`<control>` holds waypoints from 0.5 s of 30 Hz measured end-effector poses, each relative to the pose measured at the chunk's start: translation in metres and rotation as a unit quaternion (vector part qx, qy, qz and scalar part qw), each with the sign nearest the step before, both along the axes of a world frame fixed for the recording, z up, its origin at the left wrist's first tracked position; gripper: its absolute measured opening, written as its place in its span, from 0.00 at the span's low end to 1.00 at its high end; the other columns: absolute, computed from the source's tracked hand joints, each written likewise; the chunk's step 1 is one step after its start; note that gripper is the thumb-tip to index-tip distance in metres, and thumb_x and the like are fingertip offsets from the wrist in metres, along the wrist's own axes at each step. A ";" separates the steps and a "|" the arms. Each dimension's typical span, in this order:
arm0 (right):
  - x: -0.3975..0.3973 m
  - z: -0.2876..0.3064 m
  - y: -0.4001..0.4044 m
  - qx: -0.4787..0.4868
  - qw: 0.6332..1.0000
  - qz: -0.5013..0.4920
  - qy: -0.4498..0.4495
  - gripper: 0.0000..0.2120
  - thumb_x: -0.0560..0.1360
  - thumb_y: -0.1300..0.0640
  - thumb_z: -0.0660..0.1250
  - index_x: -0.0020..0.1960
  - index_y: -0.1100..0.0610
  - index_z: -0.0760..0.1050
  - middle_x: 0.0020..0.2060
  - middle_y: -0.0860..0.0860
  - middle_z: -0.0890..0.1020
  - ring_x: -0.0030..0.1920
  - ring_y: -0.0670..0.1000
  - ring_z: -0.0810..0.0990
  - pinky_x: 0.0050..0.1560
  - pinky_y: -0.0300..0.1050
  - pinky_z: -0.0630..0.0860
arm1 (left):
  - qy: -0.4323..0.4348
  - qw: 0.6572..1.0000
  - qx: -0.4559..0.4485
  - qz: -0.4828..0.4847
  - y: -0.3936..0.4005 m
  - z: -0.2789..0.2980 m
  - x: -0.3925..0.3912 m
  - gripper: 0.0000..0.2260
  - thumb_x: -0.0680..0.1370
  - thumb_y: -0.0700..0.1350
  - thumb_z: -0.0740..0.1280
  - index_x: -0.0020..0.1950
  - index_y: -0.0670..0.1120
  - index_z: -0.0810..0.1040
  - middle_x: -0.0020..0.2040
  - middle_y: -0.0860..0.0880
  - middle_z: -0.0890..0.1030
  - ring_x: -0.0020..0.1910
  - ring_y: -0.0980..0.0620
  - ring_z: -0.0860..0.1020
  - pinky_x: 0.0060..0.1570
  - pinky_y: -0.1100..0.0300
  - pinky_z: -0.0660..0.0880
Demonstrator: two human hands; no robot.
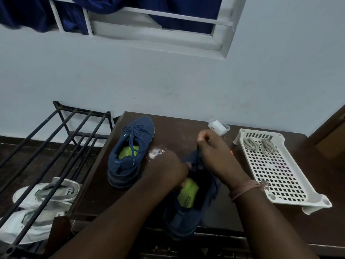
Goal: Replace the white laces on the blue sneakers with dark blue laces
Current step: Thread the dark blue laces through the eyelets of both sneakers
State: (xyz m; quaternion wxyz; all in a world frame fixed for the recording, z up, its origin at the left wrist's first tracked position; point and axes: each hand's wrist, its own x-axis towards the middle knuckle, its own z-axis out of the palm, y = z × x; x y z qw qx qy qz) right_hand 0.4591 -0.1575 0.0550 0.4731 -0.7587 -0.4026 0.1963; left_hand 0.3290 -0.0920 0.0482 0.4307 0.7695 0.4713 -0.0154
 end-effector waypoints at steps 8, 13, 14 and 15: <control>-0.009 0.009 -0.001 0.029 0.992 0.008 0.119 0.06 0.77 0.67 0.63 0.48 0.63 0.79 0.35 0.57 0.84 0.30 0.52 0.79 0.32 0.44 0.77 | -0.083 0.983 0.162 -0.013 0.012 -0.003 -0.011 0.09 0.77 0.48 0.69 0.38 0.47 0.80 0.39 0.49 0.83 0.42 0.49 0.81 0.41 0.58 0.74; -0.003 -0.019 -0.001 -0.158 0.986 0.008 -0.054 0.08 0.73 0.64 0.67 0.41 0.52 0.80 0.36 0.50 0.85 0.37 0.50 0.85 0.46 0.51 0.83 | -0.060 0.992 0.106 -0.016 0.017 -0.012 -0.007 0.14 0.78 0.39 0.63 0.32 0.44 0.75 0.38 0.43 0.82 0.37 0.47 0.77 0.33 0.59 0.67; -0.002 -0.020 0.000 -0.168 0.983 0.015 -0.075 0.07 0.73 0.64 0.69 0.42 0.52 0.80 0.37 0.50 0.84 0.38 0.50 0.84 0.46 0.50 0.83 | -0.071 0.995 0.066 0.006 0.018 -0.014 -0.007 0.13 0.78 0.39 0.63 0.33 0.43 0.75 0.37 0.42 0.81 0.35 0.47 0.76 0.32 0.59 0.67; -0.003 -0.021 0.000 -0.172 0.981 0.021 -0.093 0.06 0.73 0.64 0.70 0.43 0.53 0.80 0.38 0.49 0.84 0.38 0.49 0.84 0.45 0.47 0.83 | -0.087 0.995 0.027 0.032 0.021 -0.017 -0.007 0.11 0.78 0.39 0.63 0.35 0.41 0.76 0.36 0.42 0.80 0.34 0.47 0.75 0.33 0.59 0.69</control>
